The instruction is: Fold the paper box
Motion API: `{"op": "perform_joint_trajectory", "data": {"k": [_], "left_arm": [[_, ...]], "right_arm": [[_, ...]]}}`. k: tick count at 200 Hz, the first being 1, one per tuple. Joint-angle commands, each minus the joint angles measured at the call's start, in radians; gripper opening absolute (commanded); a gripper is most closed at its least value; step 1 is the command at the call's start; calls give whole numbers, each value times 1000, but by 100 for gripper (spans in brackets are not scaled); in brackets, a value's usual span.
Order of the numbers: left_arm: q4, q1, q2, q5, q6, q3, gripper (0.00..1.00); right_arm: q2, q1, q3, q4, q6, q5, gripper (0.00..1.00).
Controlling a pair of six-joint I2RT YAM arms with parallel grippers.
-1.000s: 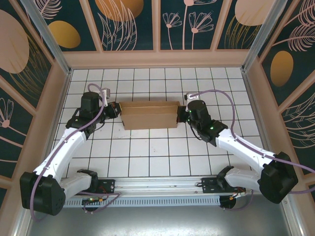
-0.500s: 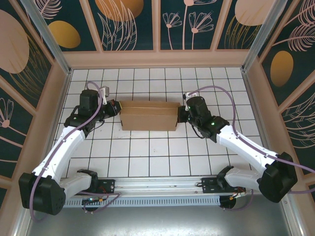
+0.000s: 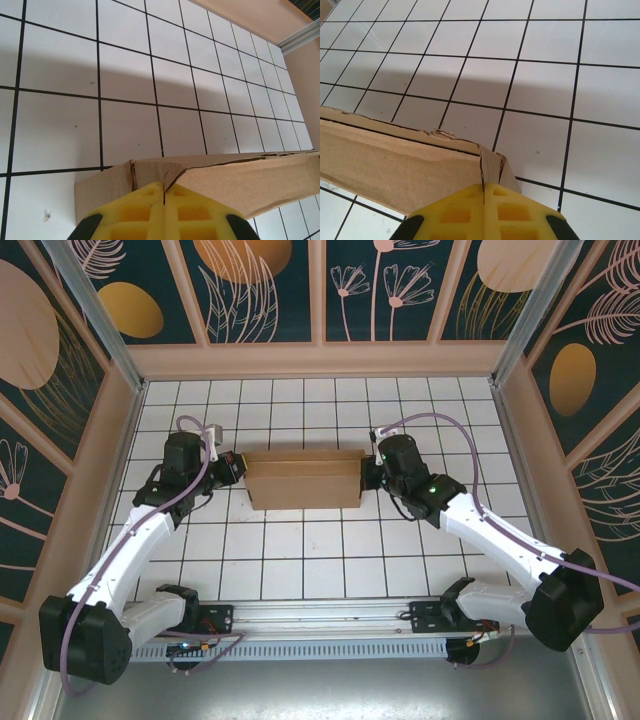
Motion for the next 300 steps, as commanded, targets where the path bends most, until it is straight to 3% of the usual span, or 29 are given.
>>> {"op": "perform_joint_trajectory", "data": {"k": [1, 64, 170, 212, 300], "left_arm": [[-47, -1, 4, -17, 7, -37, 0], [-67, -1, -4, -45, 49, -29, 0], [-58, -2, -8, -51, 80, -40, 0], [-52, -1, -5, -42, 71, -42, 0], [-16, -2, -51, -12, 37, -103, 0]], "right_arm": [[13, 3, 46, -65, 11, -26, 0], [100, -39, 196, -212, 128, -152, 0], [149, -130, 215, -223, 196, -345, 0], [138, -130, 144, -180, 198, -337, 0], [13, -84, -109, -19, 115, -132, 0]]}}
